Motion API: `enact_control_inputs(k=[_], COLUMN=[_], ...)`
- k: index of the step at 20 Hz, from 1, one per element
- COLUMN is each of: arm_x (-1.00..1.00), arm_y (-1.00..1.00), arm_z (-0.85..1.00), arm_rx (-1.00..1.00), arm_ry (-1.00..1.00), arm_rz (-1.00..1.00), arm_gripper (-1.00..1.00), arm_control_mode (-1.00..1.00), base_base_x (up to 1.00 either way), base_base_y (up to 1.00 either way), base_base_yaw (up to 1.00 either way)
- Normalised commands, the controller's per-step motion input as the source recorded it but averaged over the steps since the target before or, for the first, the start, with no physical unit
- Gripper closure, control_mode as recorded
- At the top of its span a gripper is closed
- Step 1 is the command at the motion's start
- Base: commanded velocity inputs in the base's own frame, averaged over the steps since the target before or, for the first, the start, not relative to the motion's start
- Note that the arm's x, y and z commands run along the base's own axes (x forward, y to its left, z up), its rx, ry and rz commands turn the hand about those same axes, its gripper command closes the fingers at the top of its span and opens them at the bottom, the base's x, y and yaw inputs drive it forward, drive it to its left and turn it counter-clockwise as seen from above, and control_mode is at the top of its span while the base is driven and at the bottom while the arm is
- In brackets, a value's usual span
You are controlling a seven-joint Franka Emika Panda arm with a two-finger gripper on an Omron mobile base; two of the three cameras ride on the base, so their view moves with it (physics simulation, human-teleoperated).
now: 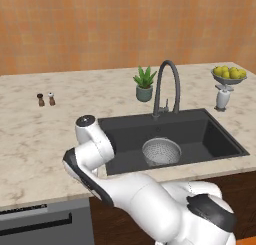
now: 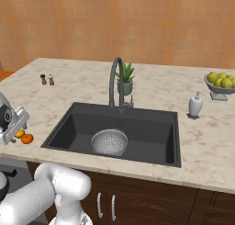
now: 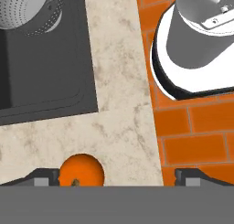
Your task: Put the colander in the sink, put the tangerine, orange in the colander, and turn on the sink faucet and pour water over the colander.
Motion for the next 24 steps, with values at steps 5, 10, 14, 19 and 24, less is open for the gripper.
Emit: enact_control_inputs(k=[5,10,14,19,24], arm_x=[0.01,0.22,0.26,0.23,0.17], arm_y=[0.35,0.11,0.01,0.22,0.24], arm_z=[-0.30,-0.13,-0.11,-0.23,-0.23], arm_rx=[0.00,0.00,0.00,0.00,0.00], arm_ry=[0.00,0.00,0.00,0.00,0.00], arm_rz=[-0.03,-0.07,-0.07,-0.07,-0.06], arm_gripper=[-1.00,-1.00,-1.00,-1.00,-1.00], arm_control_mode=[-1.00,-1.00,-1.00,-1.00,-1.00], base_base_x=[0.00,0.00,0.00,0.00,0.00], base_base_y=[0.00,0.00,0.00,0.00,0.00], base_base_yaw=[0.00,0.00,0.00,0.00,0.00])
